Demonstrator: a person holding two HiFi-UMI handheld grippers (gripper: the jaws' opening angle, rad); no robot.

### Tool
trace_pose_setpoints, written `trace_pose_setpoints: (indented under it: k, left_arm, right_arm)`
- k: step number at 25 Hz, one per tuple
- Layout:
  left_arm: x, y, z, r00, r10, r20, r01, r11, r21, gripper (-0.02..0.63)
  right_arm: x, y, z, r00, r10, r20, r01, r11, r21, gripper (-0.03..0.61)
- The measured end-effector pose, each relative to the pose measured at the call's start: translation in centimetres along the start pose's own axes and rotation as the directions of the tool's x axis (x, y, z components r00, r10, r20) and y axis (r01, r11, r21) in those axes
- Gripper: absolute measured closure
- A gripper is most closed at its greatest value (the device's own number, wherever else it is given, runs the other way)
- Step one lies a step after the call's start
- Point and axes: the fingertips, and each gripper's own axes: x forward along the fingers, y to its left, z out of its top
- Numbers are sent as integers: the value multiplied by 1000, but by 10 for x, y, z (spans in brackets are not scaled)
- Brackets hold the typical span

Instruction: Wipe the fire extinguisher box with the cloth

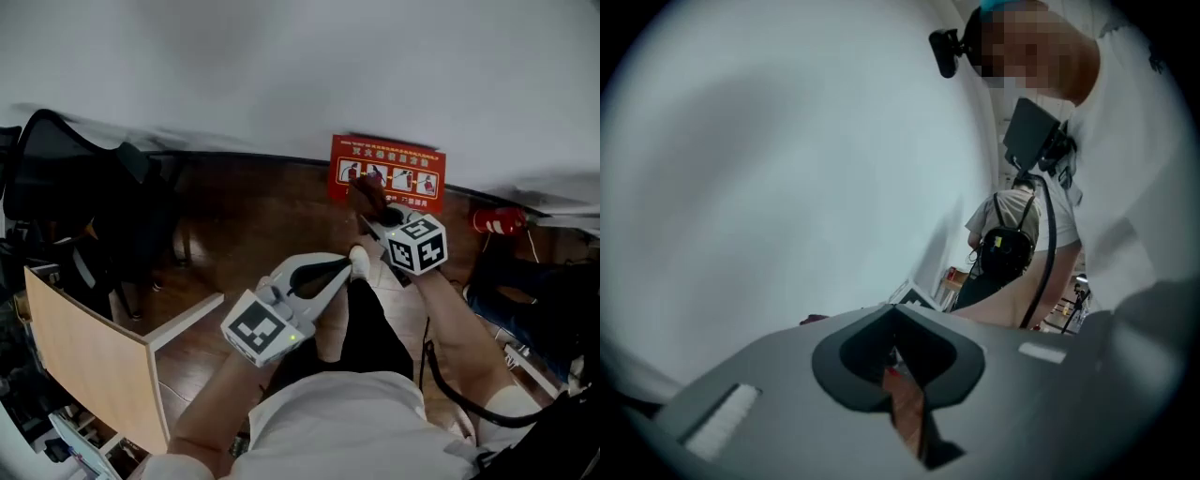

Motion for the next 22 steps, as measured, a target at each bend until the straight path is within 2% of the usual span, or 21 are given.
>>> trace_pose_setpoints:
  k: [5, 11, 15, 22]
  left_arm:
    - [63, 28, -8, 1000, -12, -7, 12, 1000, -24, 614]
    - [111, 43, -37, 999, -35, -32, 33, 997, -71, 614]
    - [131, 49, -46, 998, -56, -32, 53, 993, -108, 614]
    - [164, 42, -58, 987, -127, -100, 119, 990, -82, 614]
  right_arm:
    - [69, -57, -3, 997, 10, -74, -9, 1000, 5, 497]
    - [113, -114, -35, 991, -9, -132, 16, 999, 52, 497]
    - [102, -155, -53, 988, -44, -150, 58, 995, 86, 497]
    - [34, -225, -73, 984, -134, -116, 153, 973, 175, 497]
